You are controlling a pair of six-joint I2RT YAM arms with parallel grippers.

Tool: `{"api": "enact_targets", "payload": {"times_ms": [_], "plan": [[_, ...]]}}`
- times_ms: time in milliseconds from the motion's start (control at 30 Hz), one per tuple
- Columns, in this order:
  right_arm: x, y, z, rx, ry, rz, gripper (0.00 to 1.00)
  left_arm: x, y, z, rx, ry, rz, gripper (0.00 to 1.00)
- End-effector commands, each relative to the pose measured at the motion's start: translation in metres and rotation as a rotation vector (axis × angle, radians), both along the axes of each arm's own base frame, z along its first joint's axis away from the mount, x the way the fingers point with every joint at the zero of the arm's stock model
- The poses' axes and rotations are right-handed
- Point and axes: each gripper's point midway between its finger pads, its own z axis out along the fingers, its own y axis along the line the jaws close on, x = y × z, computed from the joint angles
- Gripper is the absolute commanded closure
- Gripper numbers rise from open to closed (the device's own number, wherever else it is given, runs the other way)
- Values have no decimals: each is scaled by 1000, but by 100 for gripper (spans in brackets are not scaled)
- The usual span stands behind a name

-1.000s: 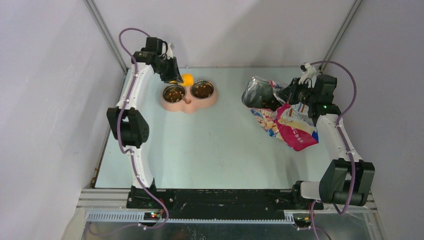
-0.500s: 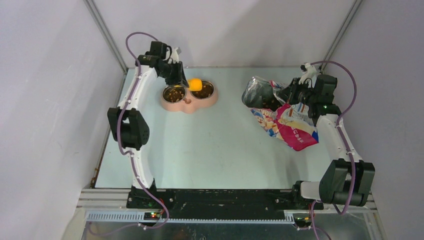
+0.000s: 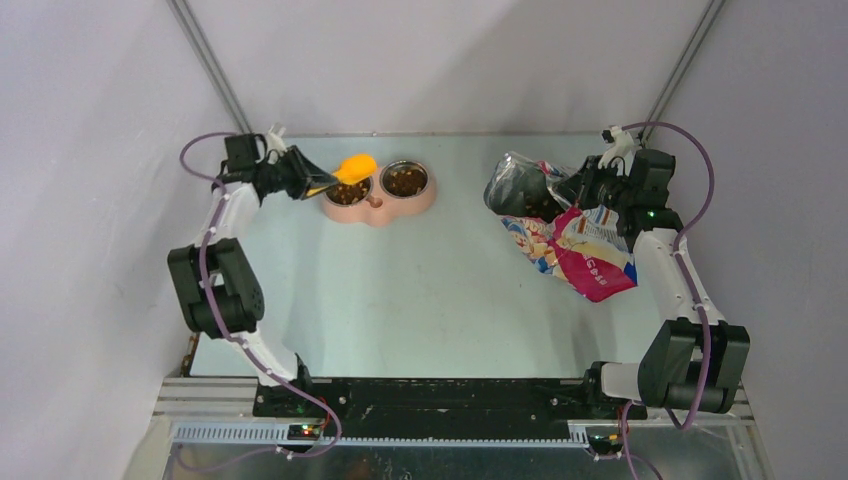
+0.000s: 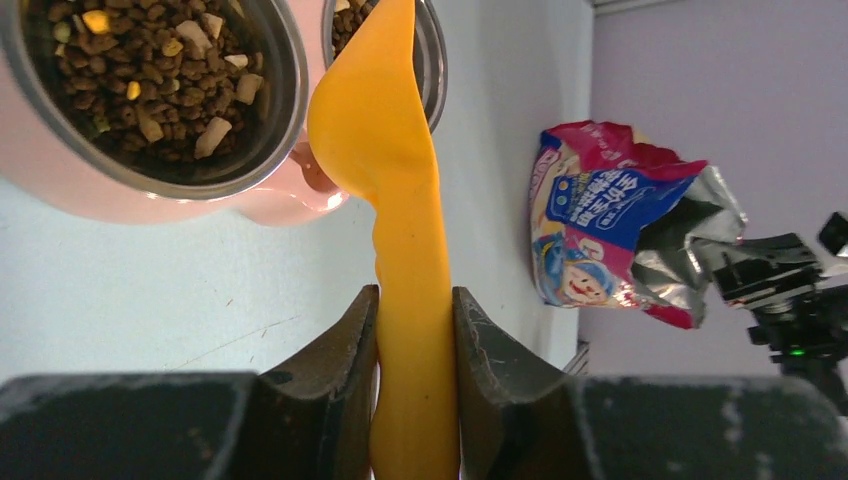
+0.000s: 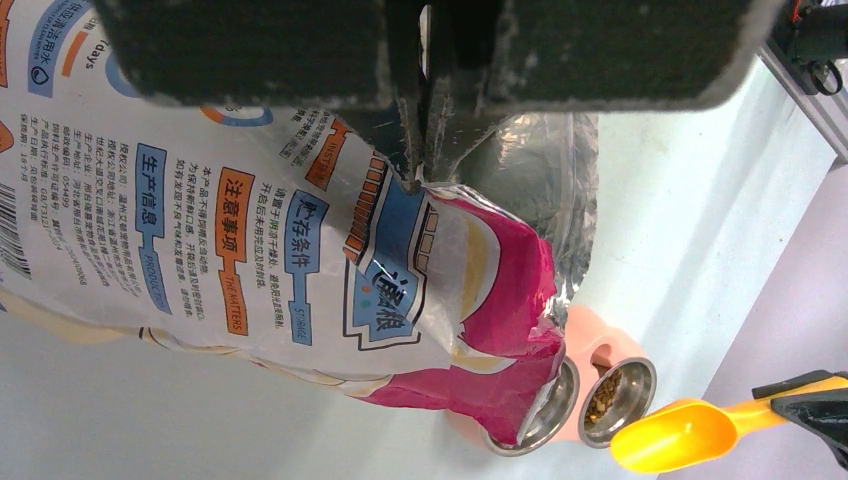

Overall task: Serve the pet food
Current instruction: Place the spatula at the center of the board.

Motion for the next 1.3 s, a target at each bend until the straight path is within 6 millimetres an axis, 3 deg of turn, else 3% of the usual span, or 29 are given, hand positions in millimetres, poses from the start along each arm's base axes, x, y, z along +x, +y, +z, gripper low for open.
{"api": "enact_targets", "payload": {"times_ms": [0,33,67,233,667,1267], "plan": [[3,-11,8,-26,-31,-39,100,2,16,53,-135,-224,25,100],[3,-11,8,-25,-30,-38,100,-1,25,45,-157,-199,60,100],[4,-11,7,-24,-27,-38,100,0,33,52,-165,-235,81,100],[3,-10,6,-20,-23,-33,100,-8,67,42,-174,-250,189,100],[3,-9,7,-13,-21,-27,100,-19,122,25,-195,-257,348,100],[0,-9,11,-12,-29,-28,100,-17,133,-15,-184,-165,418,100]]}}
